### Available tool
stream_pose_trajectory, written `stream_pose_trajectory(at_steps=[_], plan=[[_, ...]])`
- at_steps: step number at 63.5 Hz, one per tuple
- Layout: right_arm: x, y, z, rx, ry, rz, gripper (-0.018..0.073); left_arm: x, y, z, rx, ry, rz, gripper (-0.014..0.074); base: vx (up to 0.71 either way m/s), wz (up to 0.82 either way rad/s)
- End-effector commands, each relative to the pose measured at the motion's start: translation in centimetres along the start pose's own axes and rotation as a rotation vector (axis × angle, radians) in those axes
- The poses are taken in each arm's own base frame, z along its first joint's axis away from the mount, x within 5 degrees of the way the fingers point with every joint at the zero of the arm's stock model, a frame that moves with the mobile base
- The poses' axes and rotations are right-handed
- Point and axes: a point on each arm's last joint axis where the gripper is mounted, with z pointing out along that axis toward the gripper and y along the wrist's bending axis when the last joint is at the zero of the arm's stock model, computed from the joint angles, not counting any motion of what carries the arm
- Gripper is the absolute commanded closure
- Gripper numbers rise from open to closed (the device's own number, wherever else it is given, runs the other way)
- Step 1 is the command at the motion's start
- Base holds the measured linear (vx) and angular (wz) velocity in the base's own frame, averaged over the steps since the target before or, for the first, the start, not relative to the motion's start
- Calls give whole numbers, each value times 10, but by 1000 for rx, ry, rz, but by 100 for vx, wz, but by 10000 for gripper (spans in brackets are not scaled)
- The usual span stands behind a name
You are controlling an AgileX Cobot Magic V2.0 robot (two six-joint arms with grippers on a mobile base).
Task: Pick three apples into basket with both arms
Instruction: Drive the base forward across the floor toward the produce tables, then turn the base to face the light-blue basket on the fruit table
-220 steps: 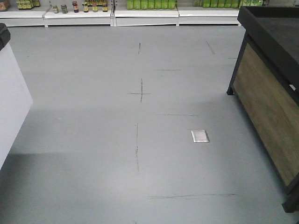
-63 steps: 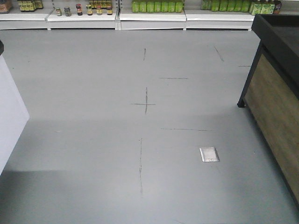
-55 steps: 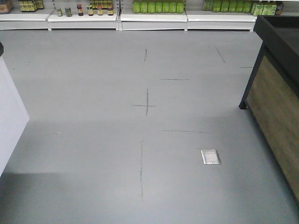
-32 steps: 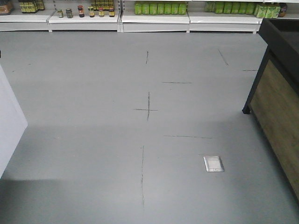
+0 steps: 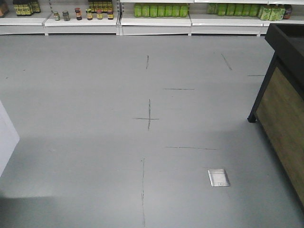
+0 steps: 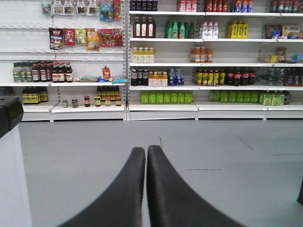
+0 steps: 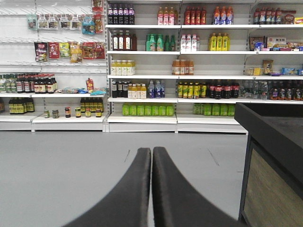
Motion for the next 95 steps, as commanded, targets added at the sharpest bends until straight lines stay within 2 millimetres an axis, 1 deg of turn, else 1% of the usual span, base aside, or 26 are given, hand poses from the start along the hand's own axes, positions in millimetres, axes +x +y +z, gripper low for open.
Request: stream_pose_trajectory(at_steps=[1, 50, 68, 95], plan=[[-3, 0, -1, 3, -80, -3, 568, -6, -1, -1, 14, -77, -18, 603, 17, -3], [-3, 0, -1, 3, -80, -3, 568, -6, -1, -1, 14, -77, -18, 603, 14, -6], [-3, 0, -1, 3, -80, -3, 568, -6, -1, -1, 14, -77, -18, 603, 10, -32], [-3, 0, -1, 3, -80, -3, 568, -6, -1, -1, 14, -77, -18, 603, 11, -47]])
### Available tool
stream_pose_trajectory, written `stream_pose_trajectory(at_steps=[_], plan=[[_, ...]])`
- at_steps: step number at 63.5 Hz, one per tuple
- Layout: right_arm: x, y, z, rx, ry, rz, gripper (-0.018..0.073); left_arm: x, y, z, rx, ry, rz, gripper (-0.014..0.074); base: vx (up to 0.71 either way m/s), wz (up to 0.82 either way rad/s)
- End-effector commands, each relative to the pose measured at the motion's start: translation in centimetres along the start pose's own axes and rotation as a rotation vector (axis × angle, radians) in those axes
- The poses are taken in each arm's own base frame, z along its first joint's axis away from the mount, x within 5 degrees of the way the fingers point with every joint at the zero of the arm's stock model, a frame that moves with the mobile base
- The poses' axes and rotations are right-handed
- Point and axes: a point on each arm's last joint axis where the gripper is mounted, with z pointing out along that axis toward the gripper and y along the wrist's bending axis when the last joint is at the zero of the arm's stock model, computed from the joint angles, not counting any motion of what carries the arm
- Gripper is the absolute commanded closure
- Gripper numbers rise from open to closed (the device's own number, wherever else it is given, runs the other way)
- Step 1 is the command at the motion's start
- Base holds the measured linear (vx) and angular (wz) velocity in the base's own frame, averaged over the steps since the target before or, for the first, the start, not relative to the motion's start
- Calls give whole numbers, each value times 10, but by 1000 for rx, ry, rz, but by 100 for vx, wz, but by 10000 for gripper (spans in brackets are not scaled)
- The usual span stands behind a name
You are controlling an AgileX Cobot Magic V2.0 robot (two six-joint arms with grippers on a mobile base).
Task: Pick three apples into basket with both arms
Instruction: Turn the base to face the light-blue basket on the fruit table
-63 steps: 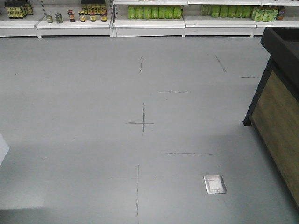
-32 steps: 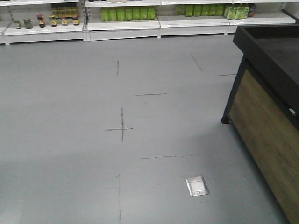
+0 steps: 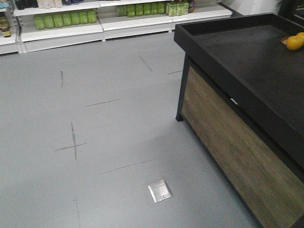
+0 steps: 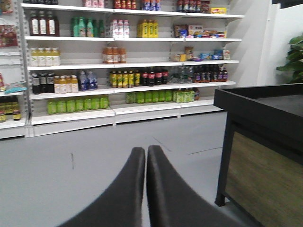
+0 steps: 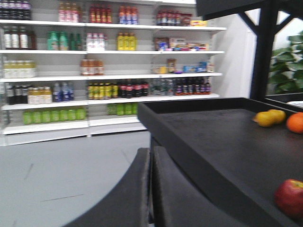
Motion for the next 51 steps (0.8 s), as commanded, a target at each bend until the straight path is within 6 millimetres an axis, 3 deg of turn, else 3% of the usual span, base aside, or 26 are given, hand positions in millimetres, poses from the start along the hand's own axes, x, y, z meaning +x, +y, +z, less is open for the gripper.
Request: stream_pose_trajectory(at_steps=[1, 51], plan=[[-3, 0, -1, 3, -80, -3, 568, -6, -1, -1, 14, -77, -18, 603, 12, -49], [-3, 0, -1, 3, -80, -3, 568, -6, -1, -1, 14, -77, -18, 603, 12, -46]])
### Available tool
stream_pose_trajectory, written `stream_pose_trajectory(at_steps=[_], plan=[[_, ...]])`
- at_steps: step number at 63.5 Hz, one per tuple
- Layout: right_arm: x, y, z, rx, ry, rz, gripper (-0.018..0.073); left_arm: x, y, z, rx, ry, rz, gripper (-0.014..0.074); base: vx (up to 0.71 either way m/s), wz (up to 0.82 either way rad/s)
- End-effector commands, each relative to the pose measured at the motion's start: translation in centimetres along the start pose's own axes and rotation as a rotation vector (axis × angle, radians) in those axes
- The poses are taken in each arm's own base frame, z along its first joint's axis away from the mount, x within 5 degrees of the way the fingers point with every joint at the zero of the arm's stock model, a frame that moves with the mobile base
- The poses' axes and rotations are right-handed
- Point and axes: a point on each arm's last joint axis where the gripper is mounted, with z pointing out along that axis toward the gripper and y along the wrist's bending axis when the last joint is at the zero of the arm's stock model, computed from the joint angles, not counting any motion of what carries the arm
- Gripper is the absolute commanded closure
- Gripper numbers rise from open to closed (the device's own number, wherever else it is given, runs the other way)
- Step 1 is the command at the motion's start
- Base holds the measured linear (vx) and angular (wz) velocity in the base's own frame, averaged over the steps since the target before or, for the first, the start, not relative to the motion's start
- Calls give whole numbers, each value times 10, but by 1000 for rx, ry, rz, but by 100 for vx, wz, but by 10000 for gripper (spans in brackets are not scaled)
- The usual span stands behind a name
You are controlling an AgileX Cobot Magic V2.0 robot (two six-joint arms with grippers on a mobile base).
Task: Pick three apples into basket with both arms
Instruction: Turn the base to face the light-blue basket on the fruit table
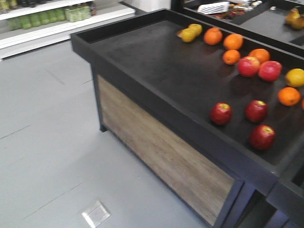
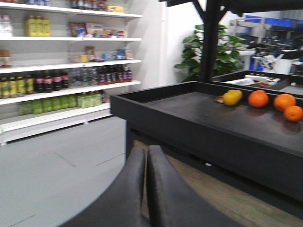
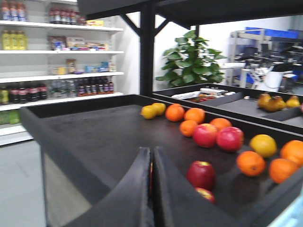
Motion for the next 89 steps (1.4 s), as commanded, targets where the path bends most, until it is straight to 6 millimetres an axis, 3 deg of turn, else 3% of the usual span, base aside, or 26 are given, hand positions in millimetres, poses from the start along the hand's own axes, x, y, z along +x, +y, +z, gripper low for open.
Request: stream_pose_trajectory(at_steps=[1, 89], plan=[[-3, 0, -1, 3, -80, -3, 568, -6, -1, -1, 14, -77, -18, 603, 12, -47], [-3, 0, -1, 3, -80, -3, 568, -6, -1, -1, 14, -77, -18, 603, 13, -53]])
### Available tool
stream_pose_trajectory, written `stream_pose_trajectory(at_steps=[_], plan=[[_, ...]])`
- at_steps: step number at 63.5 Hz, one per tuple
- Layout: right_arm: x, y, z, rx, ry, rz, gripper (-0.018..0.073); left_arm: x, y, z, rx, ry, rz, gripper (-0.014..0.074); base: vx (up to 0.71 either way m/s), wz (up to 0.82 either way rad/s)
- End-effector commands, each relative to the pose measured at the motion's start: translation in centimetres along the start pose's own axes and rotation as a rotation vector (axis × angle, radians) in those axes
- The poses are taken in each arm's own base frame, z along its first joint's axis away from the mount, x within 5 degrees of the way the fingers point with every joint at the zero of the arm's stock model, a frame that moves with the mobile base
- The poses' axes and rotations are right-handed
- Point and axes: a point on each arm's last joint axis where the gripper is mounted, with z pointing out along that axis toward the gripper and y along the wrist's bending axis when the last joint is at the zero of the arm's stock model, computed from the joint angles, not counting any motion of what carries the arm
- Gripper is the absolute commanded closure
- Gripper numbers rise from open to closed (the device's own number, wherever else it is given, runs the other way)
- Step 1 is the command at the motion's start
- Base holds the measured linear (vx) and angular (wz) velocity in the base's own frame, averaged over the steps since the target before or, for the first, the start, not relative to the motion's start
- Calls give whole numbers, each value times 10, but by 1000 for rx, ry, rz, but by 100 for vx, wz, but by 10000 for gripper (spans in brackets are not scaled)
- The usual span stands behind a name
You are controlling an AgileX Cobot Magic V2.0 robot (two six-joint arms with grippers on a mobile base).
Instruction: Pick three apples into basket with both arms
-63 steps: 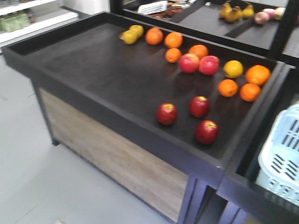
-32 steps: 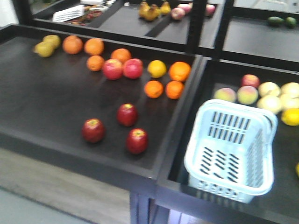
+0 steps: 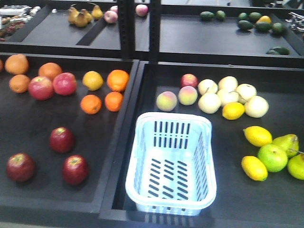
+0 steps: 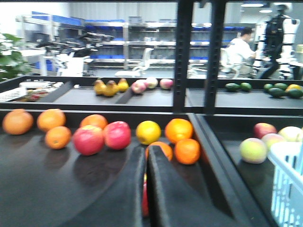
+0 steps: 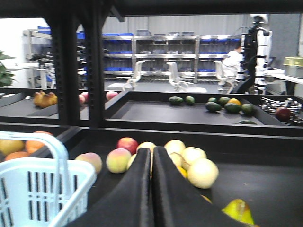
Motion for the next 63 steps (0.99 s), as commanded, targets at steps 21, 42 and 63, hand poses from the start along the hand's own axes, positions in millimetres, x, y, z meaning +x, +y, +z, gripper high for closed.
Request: stream_pose_trajectory(at_steps=[21, 42, 63], plan=[[-3, 0, -1, 3, -80, -3, 568, -6, -1, -1, 14, -77, -18, 603, 9, -24], [-3, 0, -1, 3, -80, -3, 568, -6, -1, -1, 14, -77, -18, 603, 6, -8], [-3, 0, -1, 3, -80, -3, 568, -6, -1, -1, 14, -77, -18, 603, 4, -2]])
